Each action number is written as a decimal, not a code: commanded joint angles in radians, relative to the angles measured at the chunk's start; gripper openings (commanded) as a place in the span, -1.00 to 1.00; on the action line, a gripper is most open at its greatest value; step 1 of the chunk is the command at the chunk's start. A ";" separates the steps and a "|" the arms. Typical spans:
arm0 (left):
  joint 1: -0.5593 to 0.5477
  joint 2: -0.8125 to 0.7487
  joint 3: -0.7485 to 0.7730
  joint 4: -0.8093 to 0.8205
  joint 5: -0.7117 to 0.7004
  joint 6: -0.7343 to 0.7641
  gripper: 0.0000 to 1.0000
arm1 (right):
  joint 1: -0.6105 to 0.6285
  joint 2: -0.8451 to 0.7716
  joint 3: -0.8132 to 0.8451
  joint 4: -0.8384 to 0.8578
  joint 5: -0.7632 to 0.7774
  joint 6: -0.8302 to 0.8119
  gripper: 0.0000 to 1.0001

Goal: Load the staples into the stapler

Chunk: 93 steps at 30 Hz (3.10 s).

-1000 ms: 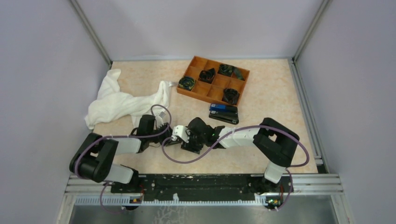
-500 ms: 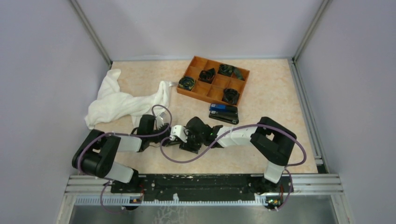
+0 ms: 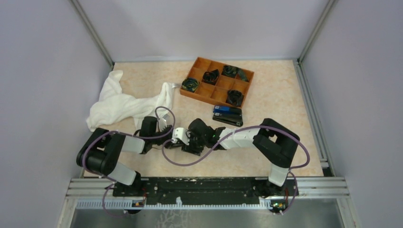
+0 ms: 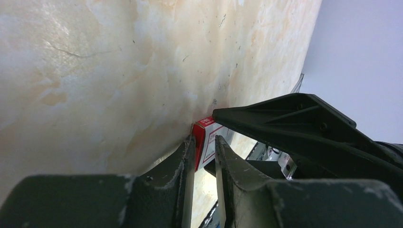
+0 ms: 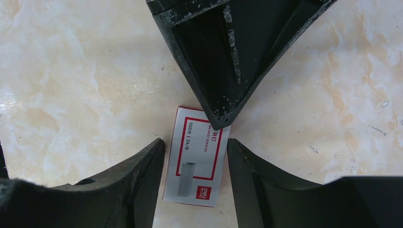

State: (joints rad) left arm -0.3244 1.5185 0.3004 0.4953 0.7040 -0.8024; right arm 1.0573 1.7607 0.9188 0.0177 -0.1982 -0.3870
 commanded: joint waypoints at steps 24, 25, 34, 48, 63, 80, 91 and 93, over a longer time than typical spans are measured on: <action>0.006 -0.028 -0.041 0.028 0.032 -0.023 -0.44 | -0.007 -0.025 -0.034 -0.093 0.063 -0.029 0.11; 0.007 -0.027 -0.040 0.026 0.032 -0.024 -0.44 | -0.009 -0.032 -0.040 -0.094 0.065 -0.027 0.12; 0.006 -0.002 -0.040 0.040 0.043 -0.022 -0.44 | -0.011 -0.043 -0.047 -0.119 0.050 -0.016 0.11; 0.005 0.055 -0.053 0.149 0.093 -0.078 -0.55 | -0.011 0.015 -0.019 -0.106 -0.003 -0.026 0.00; -0.009 0.108 -0.075 0.227 0.119 -0.115 -0.55 | -0.007 0.030 0.001 -0.071 -0.023 -0.035 -0.11; -0.033 0.181 -0.097 0.385 0.150 -0.195 -0.45 | 0.000 0.050 0.049 -0.016 -0.078 -0.059 -0.11; -0.018 0.156 -0.107 0.368 0.120 -0.180 -0.19 | -0.014 0.021 0.015 -0.016 -0.056 -0.059 -0.11; -0.005 0.118 -0.098 0.300 0.094 -0.147 -0.10 | -0.028 0.006 0.000 -0.010 -0.058 -0.048 -0.12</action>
State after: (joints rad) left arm -0.3443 1.6890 0.2031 0.8803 0.8299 -1.0031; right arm 1.0477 1.7775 0.9432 -0.0044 -0.2596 -0.4343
